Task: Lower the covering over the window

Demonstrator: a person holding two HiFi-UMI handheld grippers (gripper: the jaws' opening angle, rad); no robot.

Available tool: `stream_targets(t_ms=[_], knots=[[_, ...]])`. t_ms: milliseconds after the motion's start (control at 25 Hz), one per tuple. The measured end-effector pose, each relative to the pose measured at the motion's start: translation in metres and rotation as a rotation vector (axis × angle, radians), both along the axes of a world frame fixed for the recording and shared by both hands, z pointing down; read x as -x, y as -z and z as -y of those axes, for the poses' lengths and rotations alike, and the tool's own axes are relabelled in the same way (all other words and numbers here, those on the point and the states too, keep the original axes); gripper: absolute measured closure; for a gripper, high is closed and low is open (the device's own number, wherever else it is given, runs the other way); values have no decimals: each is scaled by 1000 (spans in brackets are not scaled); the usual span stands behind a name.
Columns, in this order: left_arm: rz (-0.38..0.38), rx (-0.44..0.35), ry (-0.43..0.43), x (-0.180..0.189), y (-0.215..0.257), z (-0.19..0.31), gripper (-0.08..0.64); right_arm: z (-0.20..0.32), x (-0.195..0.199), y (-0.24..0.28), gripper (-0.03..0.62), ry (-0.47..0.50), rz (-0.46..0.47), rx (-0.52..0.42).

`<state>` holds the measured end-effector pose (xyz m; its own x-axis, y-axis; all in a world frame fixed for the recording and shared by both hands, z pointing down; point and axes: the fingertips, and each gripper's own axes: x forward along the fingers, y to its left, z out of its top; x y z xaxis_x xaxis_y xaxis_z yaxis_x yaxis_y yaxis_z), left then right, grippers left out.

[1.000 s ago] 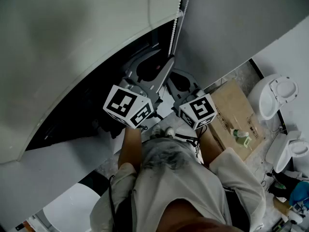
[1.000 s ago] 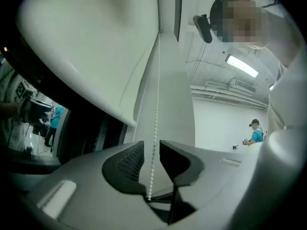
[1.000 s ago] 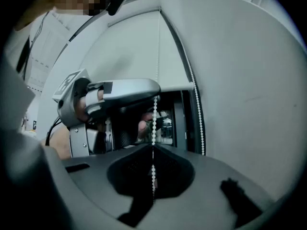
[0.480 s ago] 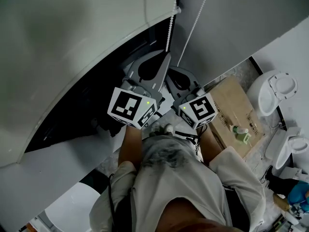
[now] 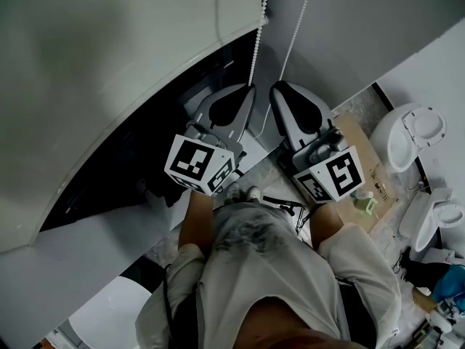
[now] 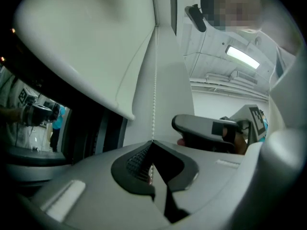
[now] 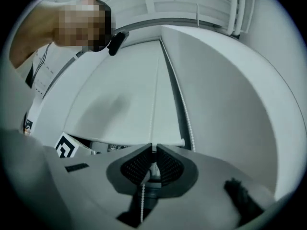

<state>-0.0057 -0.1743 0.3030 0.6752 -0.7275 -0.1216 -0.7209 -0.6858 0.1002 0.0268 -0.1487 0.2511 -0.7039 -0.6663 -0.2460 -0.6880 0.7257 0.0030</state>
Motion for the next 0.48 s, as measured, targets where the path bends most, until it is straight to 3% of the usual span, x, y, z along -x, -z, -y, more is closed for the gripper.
stream_targets(t_ms=[120, 280, 480], knots=[[17, 28, -8, -4, -13, -1, 554, 0, 2, 10, 570, 0, -13, -28], [23, 88, -14, -6, -40, -5, 554, 4, 6, 14, 503, 6, -35, -31], [19, 104, -20, -7, -48, -9, 552, 10, 11, 17, 472, 9, -43, -33]])
